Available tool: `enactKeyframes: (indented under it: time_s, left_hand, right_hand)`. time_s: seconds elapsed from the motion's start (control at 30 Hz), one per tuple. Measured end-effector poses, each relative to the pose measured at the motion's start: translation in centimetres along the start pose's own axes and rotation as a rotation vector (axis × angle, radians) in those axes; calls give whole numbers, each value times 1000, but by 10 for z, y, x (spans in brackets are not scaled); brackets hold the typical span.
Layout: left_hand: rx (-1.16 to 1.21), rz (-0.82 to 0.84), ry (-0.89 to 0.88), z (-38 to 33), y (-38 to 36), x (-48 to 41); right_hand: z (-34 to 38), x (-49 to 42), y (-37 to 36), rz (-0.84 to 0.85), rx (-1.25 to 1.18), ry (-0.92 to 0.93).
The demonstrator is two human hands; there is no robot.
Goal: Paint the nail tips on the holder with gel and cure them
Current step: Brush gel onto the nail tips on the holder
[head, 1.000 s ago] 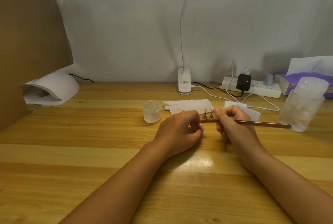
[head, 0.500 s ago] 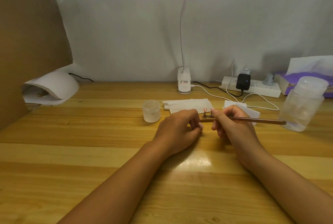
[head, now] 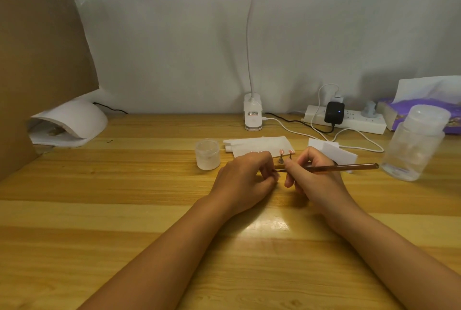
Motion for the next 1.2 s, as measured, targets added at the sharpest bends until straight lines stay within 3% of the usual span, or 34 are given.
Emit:
enactKeyframes:
  time_s: [0.5,0.83,1.2]
  left_hand:
    - [42,-1,17,2,-1,-1]
    - [90,-34,2,-1,4,-1]
    - [104,-55,-21,-1,3,1]
  right_hand:
    - [-3,-2,1,-45,26,-5]
    - [-2,-3,13,-138,-242,-112]
    - [2,-2,11,-110,-291,-94]
Point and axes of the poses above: each hand's wrist, its own x-axis away from the middle knuckle, its own y-axis out of the back of the hand, z = x × y, the point moved 6 cm from there along -x, towards the middle knuckle, and after that the axes turned 11 degrees about -z, right-handed, at the moved point
